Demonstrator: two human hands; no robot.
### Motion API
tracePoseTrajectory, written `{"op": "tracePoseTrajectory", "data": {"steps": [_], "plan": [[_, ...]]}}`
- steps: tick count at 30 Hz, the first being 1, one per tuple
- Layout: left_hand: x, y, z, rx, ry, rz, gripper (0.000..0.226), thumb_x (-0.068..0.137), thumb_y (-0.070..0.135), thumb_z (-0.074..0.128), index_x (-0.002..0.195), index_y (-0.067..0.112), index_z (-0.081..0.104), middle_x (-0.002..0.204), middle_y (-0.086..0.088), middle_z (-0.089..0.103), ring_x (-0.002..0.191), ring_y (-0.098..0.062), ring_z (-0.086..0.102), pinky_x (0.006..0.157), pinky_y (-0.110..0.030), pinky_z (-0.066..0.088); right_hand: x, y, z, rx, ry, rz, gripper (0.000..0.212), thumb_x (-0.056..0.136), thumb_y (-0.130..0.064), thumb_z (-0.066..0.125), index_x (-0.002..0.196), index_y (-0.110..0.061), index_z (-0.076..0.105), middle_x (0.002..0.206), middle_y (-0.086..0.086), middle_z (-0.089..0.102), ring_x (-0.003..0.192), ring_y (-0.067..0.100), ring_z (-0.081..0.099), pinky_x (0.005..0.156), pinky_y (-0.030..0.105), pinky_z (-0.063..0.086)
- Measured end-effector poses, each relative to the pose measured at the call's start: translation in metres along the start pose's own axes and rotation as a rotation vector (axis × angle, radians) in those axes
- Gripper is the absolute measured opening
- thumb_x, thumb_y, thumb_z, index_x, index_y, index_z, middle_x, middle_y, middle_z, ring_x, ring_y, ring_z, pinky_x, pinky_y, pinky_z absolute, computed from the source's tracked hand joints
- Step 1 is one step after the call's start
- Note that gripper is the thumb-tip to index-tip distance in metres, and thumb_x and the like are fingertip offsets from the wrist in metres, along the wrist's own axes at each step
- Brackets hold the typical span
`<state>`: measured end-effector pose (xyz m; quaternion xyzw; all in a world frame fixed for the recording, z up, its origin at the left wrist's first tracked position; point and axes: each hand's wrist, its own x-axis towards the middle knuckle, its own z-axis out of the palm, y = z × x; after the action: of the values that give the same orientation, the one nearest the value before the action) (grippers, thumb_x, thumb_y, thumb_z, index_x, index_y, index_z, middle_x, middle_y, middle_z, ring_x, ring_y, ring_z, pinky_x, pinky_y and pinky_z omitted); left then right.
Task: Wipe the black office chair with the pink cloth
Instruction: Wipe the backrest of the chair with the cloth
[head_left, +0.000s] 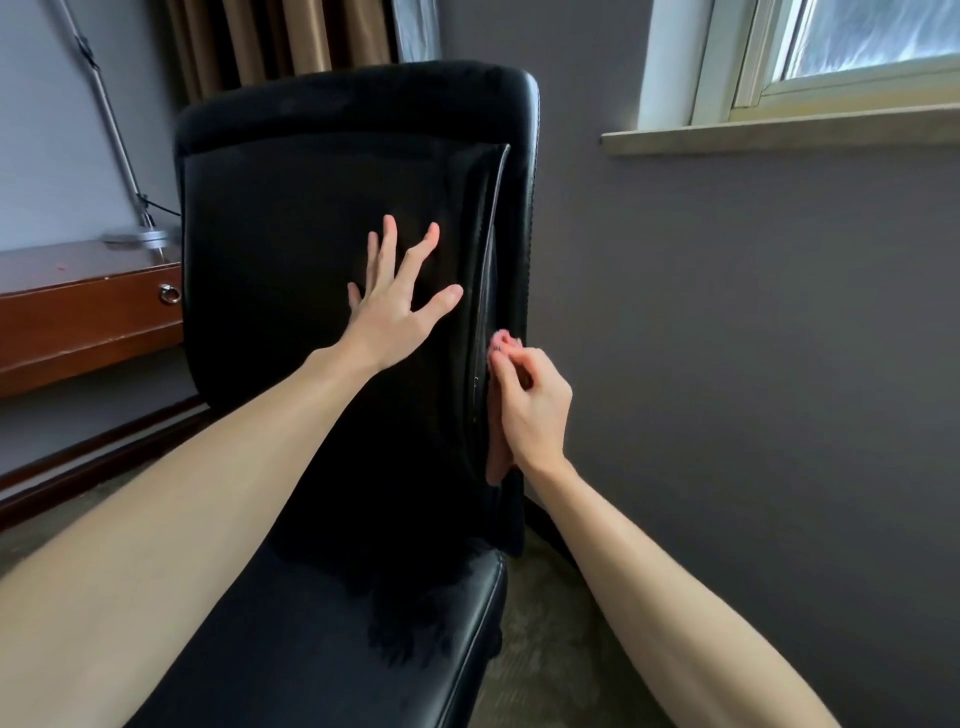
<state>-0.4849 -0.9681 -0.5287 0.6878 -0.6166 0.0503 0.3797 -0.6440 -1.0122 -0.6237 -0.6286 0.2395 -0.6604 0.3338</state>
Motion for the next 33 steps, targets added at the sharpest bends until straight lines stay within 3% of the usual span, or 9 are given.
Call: {"op": "tracePoseTrajectory", "data": {"steps": [3,6,9,12,17,20,23,29,33], "plan": [[0.000,0.000,0.001,0.005,0.008,-0.002,0.069,0.098,0.055,0.046,0.154,0.047,0.008,0.163,0.004,-0.024,0.149,-0.019,-0.026,0.115,-0.066,-0.007,0.004,-0.012,-0.005,0.133,0.026,0.147,0.008,0.089,-0.010,0.069,0.095,-0.011,0.075,0.097,-0.004,0.075,0.100,0.005,0.068,0.095,0.031,0.052],[-0.001,-0.001,-0.001,-0.011,0.006,-0.007,0.069,0.097,0.056,0.048,0.153,0.049,0.009,0.163,0.006,-0.025,0.148,-0.016,-0.026,0.115,-0.065,-0.008,0.040,-0.042,-0.002,0.189,0.116,0.107,0.006,0.087,-0.012,0.072,0.086,-0.013,0.067,0.087,-0.004,0.072,0.083,0.002,0.066,0.082,0.022,0.051],[-0.001,-0.001,-0.001,-0.013,0.011,-0.008,0.069,0.098,0.054,0.049,0.154,0.048,0.010,0.163,0.006,-0.024,0.148,-0.016,-0.026,0.115,-0.065,-0.007,0.060,-0.049,0.006,0.161,0.096,0.047,0.010,0.084,-0.012,0.074,0.078,-0.016,0.067,0.091,-0.003,0.070,0.089,0.005,0.068,0.085,0.025,0.053],[0.000,-0.002,-0.001,-0.011,0.006,-0.005,0.069,0.097,0.054,0.049,0.154,0.048,0.009,0.163,0.005,-0.024,0.149,-0.017,-0.025,0.115,-0.065,-0.007,0.049,-0.033,0.011,0.102,0.093,0.041,0.017,0.084,-0.009,0.074,0.070,-0.016,0.065,0.084,-0.004,0.062,0.086,-0.004,0.065,0.082,0.015,0.047],[0.001,-0.003,-0.001,-0.011,-0.012,-0.003,0.070,0.097,0.055,0.049,0.154,0.048,0.008,0.163,0.004,-0.024,0.148,-0.018,-0.026,0.114,-0.066,-0.008,-0.007,0.019,0.005,0.042,0.095,0.142,0.023,0.085,-0.013,0.069,0.070,-0.029,0.063,0.086,0.001,0.070,0.090,0.015,0.068,0.085,0.044,0.054],[0.001,-0.004,0.002,0.002,0.003,-0.005,0.070,0.097,0.056,0.047,0.155,0.046,0.007,0.163,0.002,-0.025,0.148,-0.020,-0.026,0.115,-0.067,-0.008,-0.030,0.032,-0.002,0.077,0.088,0.308,0.018,0.084,-0.012,0.071,0.068,-0.020,0.067,0.084,-0.001,0.071,0.090,0.013,0.069,0.089,0.046,0.053],[0.001,-0.007,0.004,0.022,0.016,0.000,0.071,0.098,0.058,0.043,0.155,0.045,0.003,0.163,0.002,-0.025,0.148,-0.020,-0.026,0.114,-0.067,-0.008,-0.014,0.016,0.000,0.096,0.087,0.268,0.012,0.083,-0.013,0.071,0.072,-0.016,0.067,0.083,0.001,0.070,0.091,0.012,0.069,0.089,0.047,0.052],[-0.001,-0.008,0.011,0.036,0.042,0.002,0.070,0.099,0.058,0.039,0.155,0.044,0.000,0.163,0.001,-0.025,0.149,-0.021,-0.026,0.114,-0.066,-0.009,0.025,-0.009,0.018,0.083,0.121,0.002,0.011,0.087,-0.008,0.071,0.095,-0.013,0.076,0.096,-0.002,0.071,0.094,0.007,0.067,0.091,0.023,0.051],[0.001,-0.009,0.013,0.028,0.037,0.007,0.070,0.099,0.058,0.039,0.155,0.045,0.000,0.163,0.000,-0.026,0.148,-0.022,-0.026,0.114,-0.066,-0.010,-0.019,0.034,0.010,0.035,0.094,0.094,0.010,0.087,-0.004,0.071,0.092,-0.010,0.077,0.094,0.001,0.071,0.095,0.002,0.067,0.090,0.019,0.048]]}}
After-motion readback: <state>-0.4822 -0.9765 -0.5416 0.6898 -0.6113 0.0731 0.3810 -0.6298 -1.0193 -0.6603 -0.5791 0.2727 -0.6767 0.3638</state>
